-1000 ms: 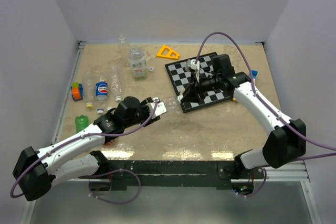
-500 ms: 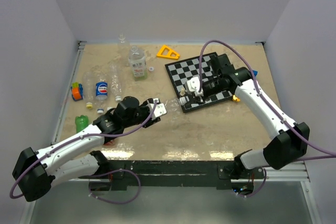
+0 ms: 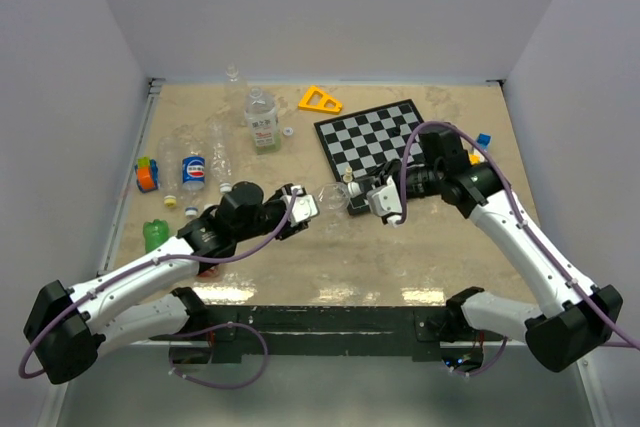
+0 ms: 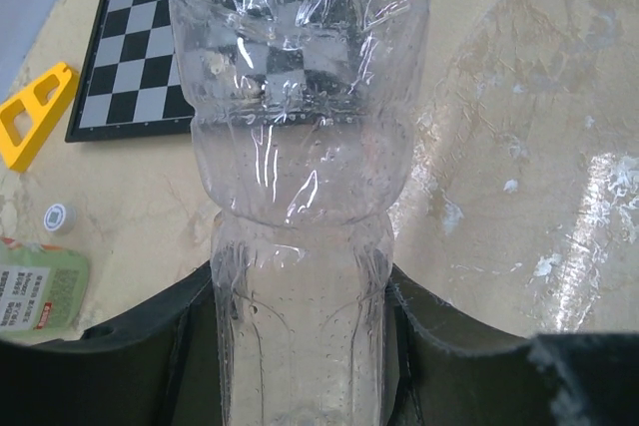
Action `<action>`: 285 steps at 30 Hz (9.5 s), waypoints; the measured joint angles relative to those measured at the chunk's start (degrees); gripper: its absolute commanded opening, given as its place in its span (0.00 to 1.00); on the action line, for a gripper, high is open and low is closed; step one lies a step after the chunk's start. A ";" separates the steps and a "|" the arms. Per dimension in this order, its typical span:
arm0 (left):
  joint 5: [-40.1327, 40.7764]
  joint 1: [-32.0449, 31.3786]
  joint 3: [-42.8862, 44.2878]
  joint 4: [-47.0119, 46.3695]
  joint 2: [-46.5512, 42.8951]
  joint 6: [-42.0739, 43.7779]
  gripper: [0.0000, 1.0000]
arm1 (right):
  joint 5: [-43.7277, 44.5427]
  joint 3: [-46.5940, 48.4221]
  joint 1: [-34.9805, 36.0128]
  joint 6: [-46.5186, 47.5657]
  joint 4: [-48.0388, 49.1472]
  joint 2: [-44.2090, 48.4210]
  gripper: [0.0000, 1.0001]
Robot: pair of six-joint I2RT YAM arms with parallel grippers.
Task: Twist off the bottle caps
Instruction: Unscrew the bottle cap from the plastic bottle.
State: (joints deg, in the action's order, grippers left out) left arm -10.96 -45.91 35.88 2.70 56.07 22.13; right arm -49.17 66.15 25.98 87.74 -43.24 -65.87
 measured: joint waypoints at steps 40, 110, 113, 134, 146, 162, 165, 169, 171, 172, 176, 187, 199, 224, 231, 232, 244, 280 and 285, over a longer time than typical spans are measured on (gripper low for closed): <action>2.49 0.02 -0.15 5.62 0.22 -0.04 0.00 | -1.25 4.24 -10.01 -40.94 -3.32 -1.20 0.66; -1.75 -0.59 -0.15 -1.11 -0.55 0.17 0.00 | 1.46 3.06 1.20 -1.75 -5.38 1.18 0.02; -1.09 -0.28 -0.15 0.02 -0.42 0.17 0.00 | 1.38 1.90 1.20 -1.79 -3.69 0.24 0.15; -0.46 -0.28 -1.09 5.09 -0.37 0.02 0.00 | 3.78 0.28 -2.64 -31.89 6.78 12.79 0.98; 0.81 -0.28 -1.09 5.25 -0.37 0.00 0.00 | 4.07 0.04 -4.37 -46.62 3.26 2.84 0.98; 1.11 -0.28 -1.09 5.31 -0.37 0.00 0.00 | 2.27 1.55 -6.95 -51.12 2.97 2.49 0.98; 1.22 -0.28 -1.09 5.31 -0.37 0.00 0.00 | 1.40 2.99 -7.69 -51.04 2.25 1.60 0.98; 1.27 -0.26 -1.09 5.31 -0.37 0.00 0.00 | 0.33 3.61 -8.00 -51.06 1.53 0.44 0.96; 1.31 -0.26 -1.09 5.31 -0.37 0.00 0.00 | -0.04 3.69 -8.00 -51.12 0.94 -0.24 0.96; 1.31 -0.26 -1.09 5.31 -0.37 0.00 0.00 | -0.15 3.76 -8.00 -51.15 0.81 -0.55 0.95; 1.36 -0.28 -1.09 5.31 -0.37 0.00 0.00 | -0.96 4.07 -8.00 -51.25 0.52 -2.08 0.92; 1.38 -0.26 -1.09 5.33 -0.37 0.00 0.00 | -3.37 4.07 -4.26 -52.22 0.87 -9.46 0.82; 1.51 -0.28 -1.09 5.33 -0.37 0.00 0.00 | -4.70 4.09 -1.88 -52.76 0.70 -12.96 0.33; 0.26 -0.74 -1.01 0.07 -0.35 0.07 0.00 | 1.70 -2.14 0.35 -1.11 -1.16 1.81 0.00; 0.61 -0.70 -1.01 0.92 -0.37 0.11 0.00 | 0.96 -5.68 0.37 0.68 3.45 2.67 0.27; 0.61 -0.70 -1.01 1.31 -0.37 0.09 0.00 | 0.81 -6.16 0.37 -0.04 3.98 2.78 0.35; 1.40 -0.24 -1.09 4.70 -0.44 0.00 0.00 | 2.03 -4.68 -1.29 -18.99 3.78 7.48 0.73; 0.94 -0.26 -1.09 5.49 -0.44 0.00 0.00 | -6.36 -3.69 -2.84 -64.92 10.43 -7.67 0.00; 0.76 -0.24 -1.09 4.66 -0.46 0.00 0.00 | -6.08 -0.92 -2.62 -58.55 6.05 -8.17 0.00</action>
State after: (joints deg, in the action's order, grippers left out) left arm -10.20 -46.15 34.79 7.35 55.61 22.13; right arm -55.24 65.23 23.35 29.19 -37.19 -74.04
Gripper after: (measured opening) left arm 0.518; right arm 0.251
